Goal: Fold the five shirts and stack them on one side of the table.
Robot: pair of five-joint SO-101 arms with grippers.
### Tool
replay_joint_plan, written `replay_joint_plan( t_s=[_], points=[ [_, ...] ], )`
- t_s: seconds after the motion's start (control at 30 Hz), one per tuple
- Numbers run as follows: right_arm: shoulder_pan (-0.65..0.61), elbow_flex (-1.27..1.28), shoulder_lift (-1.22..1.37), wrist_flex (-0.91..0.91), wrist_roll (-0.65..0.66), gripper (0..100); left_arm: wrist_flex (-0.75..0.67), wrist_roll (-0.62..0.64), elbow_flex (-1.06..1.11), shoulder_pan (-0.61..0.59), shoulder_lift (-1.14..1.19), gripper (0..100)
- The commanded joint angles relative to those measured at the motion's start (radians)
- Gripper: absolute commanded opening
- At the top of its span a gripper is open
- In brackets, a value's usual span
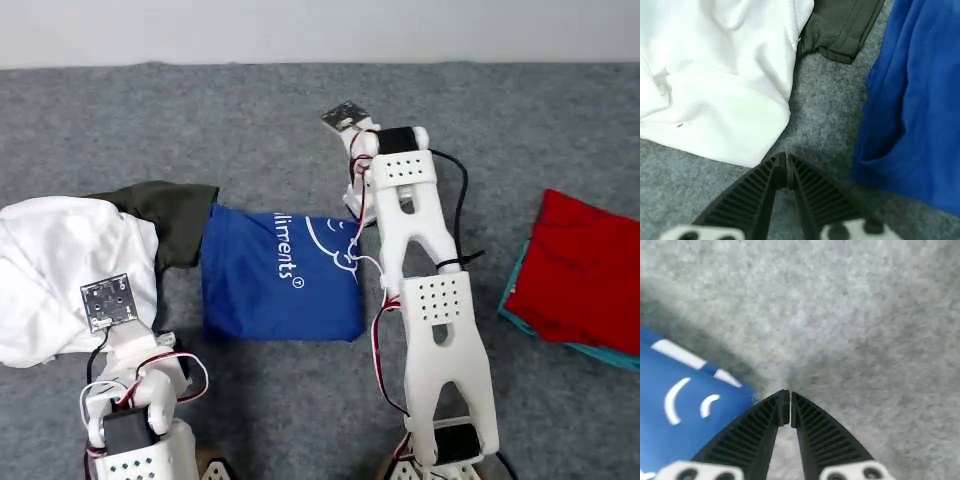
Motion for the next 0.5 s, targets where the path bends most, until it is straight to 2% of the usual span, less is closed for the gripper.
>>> replay_joint_plan(
  t_s=[0.0, 0.23, 0.47],
  points=[
    [-0.051, -0.15, -0.077, 0.113, 0.002, 1.0, 0.005, 0.009, -0.008, 0.008, -0.011, 1],
    [-0.28, -0.236, -0.148, 0.102, 0.0, 1.1, 0.005, 0.009, -0.008, 0.008, -0.011, 1],
    [-0.484, -0.233, -0.008, -0.027, 0.003, 1.1, 0.005, 0.009, -0.008, 0.008, -0.011, 1]
  ],
)
